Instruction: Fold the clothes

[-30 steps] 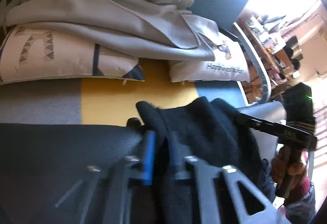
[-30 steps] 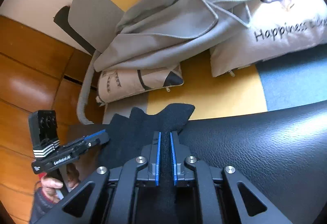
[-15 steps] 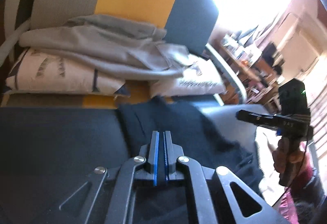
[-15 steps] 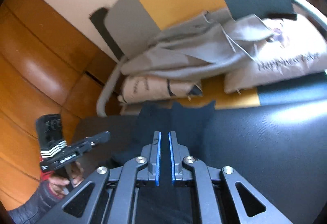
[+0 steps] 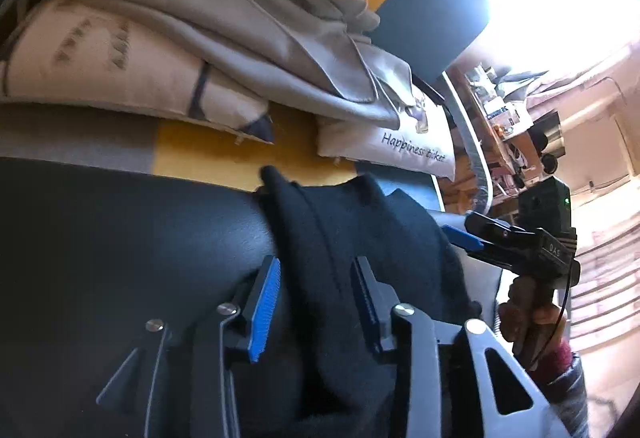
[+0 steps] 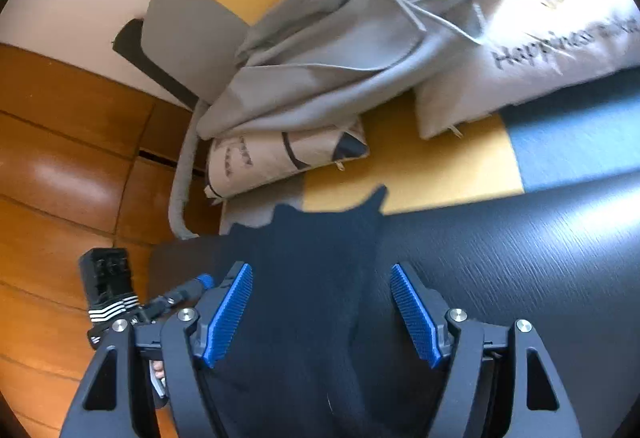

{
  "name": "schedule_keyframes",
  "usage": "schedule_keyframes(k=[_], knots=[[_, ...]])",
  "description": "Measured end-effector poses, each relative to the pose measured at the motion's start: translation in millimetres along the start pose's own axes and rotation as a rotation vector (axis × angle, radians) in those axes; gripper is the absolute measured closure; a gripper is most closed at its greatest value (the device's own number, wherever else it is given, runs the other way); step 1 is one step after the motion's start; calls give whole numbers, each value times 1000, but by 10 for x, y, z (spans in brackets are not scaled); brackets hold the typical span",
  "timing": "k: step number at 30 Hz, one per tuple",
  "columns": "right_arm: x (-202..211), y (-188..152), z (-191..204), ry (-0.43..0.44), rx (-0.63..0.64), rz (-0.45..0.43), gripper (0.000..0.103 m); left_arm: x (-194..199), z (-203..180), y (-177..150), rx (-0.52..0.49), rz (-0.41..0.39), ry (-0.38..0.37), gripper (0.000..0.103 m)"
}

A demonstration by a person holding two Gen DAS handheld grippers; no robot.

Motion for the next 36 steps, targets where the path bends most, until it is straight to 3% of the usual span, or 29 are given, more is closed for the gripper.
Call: schedule_keyframes(k=[3, 5, 6, 7, 11, 15, 25, 28, 32, 33, 35, 36], knots=[[-129, 53, 78, -41, 51, 28, 37, -127, -108, 87, -27, 12, 28, 61], [-212, 58, 124, -100, 96, 48, 96, -179, -166, 120, -55, 14, 81, 73], [-247, 48, 112, -126, 103, 58, 96, -193, -173, 121, -63, 8, 125, 91], [-245, 36, 101, -125, 102, 47, 96, -191, -165, 112, -61, 3, 148, 97], [-114, -46, 144, -122, 120, 3, 96, -23, -169, -16, -75, -66, 142, 99], [173, -227, 330, -58, 155, -54, 96, 328, -324, -243, -127, -161, 69, 99], [825, -1064, 775, 42, 235, -127, 97, 1143, -609, -1068, -216, -313, -36, 99], [931, -1453, 861, 48, 268, -123, 97, 1236, -583, -1385, -220, -295, -49, 99], [928, -1887, 771, 26, 251, -88, 97, 1222, -426, -1634, -195, -245, -7, 99], [919, -1945, 716, 17, 234, -82, 97, 1204, -364, -1617, -180, -224, -3, 98], [913, -1950, 601, 17, 187, -81, 95, 1181, -278, -1526, -147, -196, 16, 81], [914, -1934, 542, 23, 156, -85, 93, 1170, -259, -1435, -136, -192, 29, 79]])
Point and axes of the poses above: each gripper's, at about its wrist camera, not at the fingertips, and x roughly against the way its jaws point, z to its left, y to its top, the point moved 1 cm from there along -x, roughly the way its jaws point, and after that the axes turned 2 degrees about -z, right-handed, at the moved point
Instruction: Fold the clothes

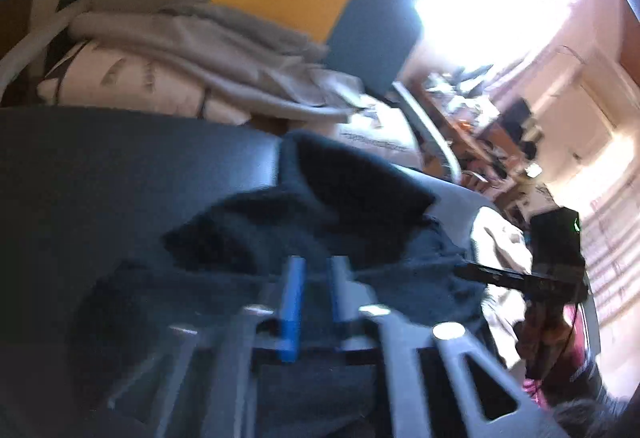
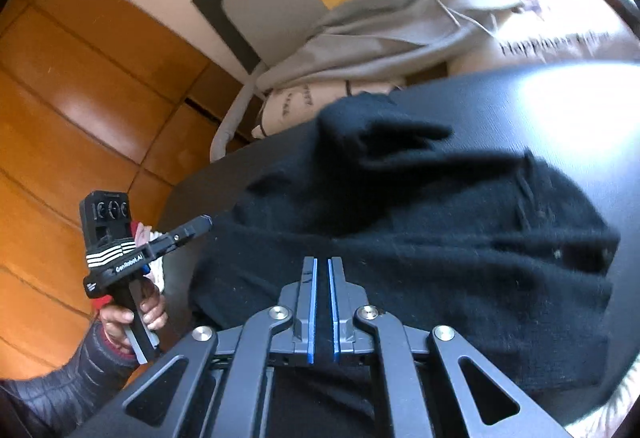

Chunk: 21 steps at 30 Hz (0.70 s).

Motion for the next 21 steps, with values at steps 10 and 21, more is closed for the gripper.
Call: schedule_keyframes(k=[10, 21], knots=[[-218, 587, -527, 164, -347, -137, 35, -726, 113, 872, 32, 113, -35, 58], [-346, 1062, -810, 71, -380, -186, 35, -1386, 184, 1162, -19, 205, 10, 50]])
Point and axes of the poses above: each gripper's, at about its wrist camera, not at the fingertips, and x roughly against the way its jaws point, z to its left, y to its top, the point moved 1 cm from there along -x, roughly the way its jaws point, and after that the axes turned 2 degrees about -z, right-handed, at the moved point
